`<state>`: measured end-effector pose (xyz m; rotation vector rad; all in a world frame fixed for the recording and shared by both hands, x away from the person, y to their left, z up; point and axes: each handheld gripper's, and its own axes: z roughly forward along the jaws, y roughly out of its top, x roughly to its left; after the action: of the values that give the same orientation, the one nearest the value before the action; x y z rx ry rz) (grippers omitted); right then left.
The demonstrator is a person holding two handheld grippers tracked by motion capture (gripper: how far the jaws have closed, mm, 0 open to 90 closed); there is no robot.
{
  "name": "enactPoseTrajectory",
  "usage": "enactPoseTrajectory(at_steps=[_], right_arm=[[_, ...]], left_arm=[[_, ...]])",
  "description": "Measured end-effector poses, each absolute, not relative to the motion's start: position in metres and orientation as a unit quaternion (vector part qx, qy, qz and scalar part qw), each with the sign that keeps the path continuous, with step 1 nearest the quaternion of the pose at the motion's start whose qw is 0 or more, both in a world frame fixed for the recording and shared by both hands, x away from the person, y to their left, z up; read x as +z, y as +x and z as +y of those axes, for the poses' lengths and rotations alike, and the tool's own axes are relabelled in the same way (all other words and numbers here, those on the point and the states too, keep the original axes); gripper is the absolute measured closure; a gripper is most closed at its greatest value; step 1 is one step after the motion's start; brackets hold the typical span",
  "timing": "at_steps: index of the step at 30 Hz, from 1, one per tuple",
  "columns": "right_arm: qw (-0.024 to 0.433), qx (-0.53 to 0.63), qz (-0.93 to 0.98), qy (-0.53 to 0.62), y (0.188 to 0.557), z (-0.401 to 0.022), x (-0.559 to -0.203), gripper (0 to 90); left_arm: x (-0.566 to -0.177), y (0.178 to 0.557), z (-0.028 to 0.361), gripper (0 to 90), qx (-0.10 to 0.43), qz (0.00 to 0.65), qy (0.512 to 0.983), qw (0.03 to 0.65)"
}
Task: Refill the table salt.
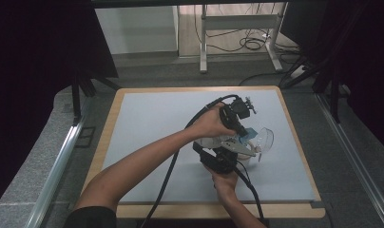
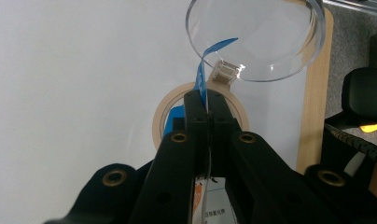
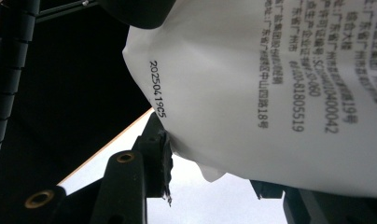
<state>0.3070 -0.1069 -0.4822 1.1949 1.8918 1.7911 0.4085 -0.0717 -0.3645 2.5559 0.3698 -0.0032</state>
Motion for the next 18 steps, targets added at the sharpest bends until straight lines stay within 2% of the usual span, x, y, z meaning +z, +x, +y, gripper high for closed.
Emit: enactPoseTrajectory(at_steps=[18], right_arm=[[0.142,0.625,0.645,0.416,0.3095,-0.1081,-0.4782,56.7]], left_arm=[[-0.3606,0.4097,-0.0763,90.0,-0.003,0.138,0.954,0.268]])
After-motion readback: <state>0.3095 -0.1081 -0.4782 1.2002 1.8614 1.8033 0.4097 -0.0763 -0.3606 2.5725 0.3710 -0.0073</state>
